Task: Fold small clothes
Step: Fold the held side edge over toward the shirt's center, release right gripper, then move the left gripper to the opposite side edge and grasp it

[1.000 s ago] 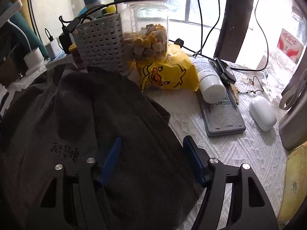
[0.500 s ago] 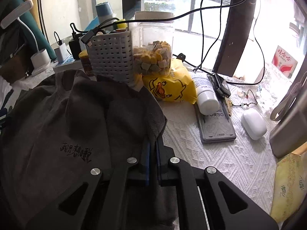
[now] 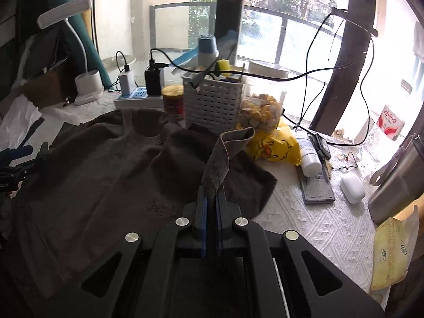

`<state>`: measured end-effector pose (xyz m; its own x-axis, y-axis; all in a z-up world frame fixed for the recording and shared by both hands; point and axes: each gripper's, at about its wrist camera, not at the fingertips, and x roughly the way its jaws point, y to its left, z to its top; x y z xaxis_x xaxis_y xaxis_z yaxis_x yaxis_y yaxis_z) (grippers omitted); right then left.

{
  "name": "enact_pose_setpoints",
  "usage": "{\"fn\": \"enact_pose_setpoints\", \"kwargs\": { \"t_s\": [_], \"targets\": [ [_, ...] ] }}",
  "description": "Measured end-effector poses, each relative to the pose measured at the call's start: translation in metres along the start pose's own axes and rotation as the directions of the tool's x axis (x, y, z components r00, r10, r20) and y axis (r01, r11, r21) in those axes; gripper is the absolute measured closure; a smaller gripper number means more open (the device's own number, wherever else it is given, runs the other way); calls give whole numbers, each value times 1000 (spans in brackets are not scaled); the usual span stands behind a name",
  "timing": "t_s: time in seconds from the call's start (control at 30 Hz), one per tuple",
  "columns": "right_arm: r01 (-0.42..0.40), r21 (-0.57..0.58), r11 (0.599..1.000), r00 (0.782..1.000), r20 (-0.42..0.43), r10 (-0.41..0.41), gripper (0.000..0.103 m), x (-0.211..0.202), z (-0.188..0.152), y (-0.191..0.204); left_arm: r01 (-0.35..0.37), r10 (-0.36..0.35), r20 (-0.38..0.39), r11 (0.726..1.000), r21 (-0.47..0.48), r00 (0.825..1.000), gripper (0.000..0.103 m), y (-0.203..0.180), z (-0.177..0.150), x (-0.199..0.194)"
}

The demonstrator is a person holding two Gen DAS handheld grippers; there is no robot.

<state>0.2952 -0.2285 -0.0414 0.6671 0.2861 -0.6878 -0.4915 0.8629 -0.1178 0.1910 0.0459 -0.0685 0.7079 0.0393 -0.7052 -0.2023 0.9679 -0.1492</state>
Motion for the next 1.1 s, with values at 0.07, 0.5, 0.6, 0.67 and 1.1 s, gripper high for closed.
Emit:
{"fn": "enact_pose_setpoints", "kwargs": {
  "t_s": [0.07, 0.5, 0.6, 0.67, 1.1],
  "targets": [
    [-9, -6, 1000, 999, -31, 9, 96, 11, -6, 14, 8, -8, -4, 1000, 1, 1000, 1, 2, -3, -2],
    [-162, 155, 974, 983, -64, 174, 35, 23, -55, 56, -9, 9, -13, 1000, -3, 1000, 1, 22, -15, -13],
    [-166, 163, 973, 983, -50, 176, 35, 10, -58, 56, -7, 7, -16, 1000, -3, 1000, 1, 23, -16, -14],
    [-139, 177, 974, 989, -18, 144, 35, -3, -58, 47, -5, 5, -14, 1000, -3, 1000, 1, 22, -16, -15],
    [-136, 247, 959, 987, -46, 152, 35, 9, -63, 11, -61, 62, -56, 998, 15, 997, 1, 18, -21, -11]
  ]
}}
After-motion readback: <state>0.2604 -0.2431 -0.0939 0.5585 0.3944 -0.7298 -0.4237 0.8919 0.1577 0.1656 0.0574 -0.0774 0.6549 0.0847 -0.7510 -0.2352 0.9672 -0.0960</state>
